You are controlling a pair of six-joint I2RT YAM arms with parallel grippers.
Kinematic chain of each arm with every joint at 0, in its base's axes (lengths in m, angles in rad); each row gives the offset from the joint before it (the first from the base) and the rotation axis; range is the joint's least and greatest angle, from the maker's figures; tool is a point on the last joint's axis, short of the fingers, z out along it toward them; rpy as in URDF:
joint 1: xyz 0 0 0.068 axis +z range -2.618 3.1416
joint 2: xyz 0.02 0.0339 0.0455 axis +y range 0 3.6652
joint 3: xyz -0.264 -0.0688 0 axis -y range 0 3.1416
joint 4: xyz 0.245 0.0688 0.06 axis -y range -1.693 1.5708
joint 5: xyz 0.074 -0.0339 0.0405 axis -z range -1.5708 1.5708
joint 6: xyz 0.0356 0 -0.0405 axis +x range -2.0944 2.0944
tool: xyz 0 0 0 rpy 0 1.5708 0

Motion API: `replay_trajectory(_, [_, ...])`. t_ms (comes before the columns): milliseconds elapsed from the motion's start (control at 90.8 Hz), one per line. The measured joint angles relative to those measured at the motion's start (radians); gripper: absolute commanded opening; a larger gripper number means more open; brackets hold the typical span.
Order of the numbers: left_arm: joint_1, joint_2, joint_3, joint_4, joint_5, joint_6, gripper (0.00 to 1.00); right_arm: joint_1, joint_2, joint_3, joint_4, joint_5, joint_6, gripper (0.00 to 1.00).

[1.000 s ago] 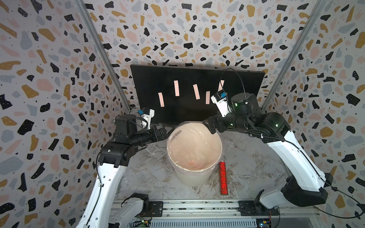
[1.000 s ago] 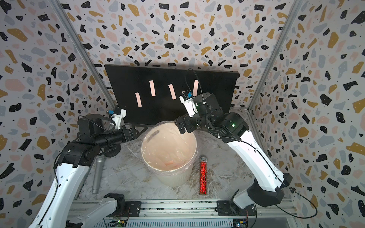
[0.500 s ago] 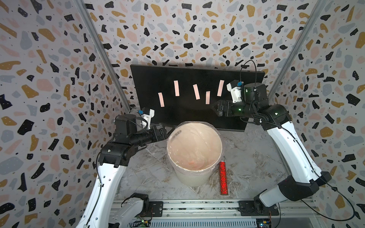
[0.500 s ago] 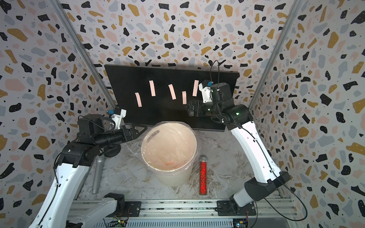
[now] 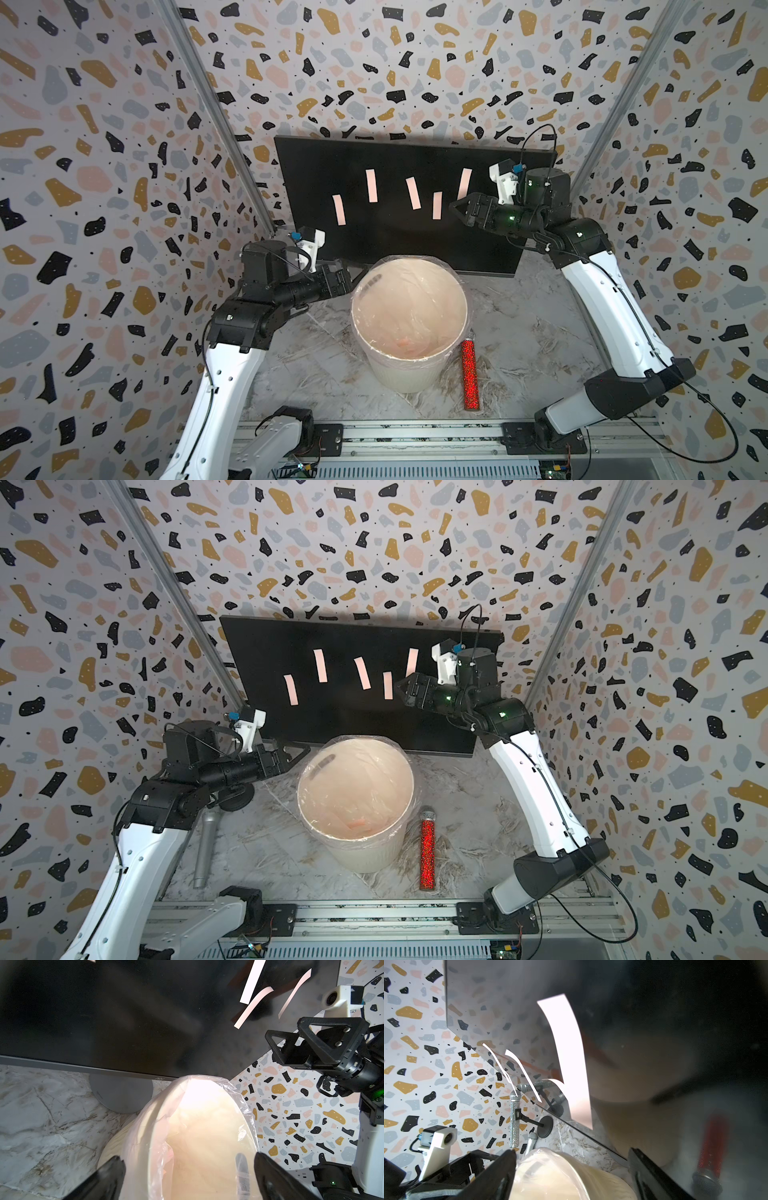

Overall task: Remove the sticky note from the monitor
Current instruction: Tear off the sticky note from the monitor.

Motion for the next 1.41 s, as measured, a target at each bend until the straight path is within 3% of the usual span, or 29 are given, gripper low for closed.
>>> replay_trajectory(958, [0.000, 0.000, 0.000, 0.000, 0.000, 0.000, 0.99, -0.015, 0.033, -0.078, 0.253, -0.093, 0.127, 0.61])
replay_trajectory(1409, [0.000, 0.000, 0.000, 0.000, 0.000, 0.000, 1.00, -0.018, 0.033, -0.079, 0.266, -0.094, 0.125, 0.30])
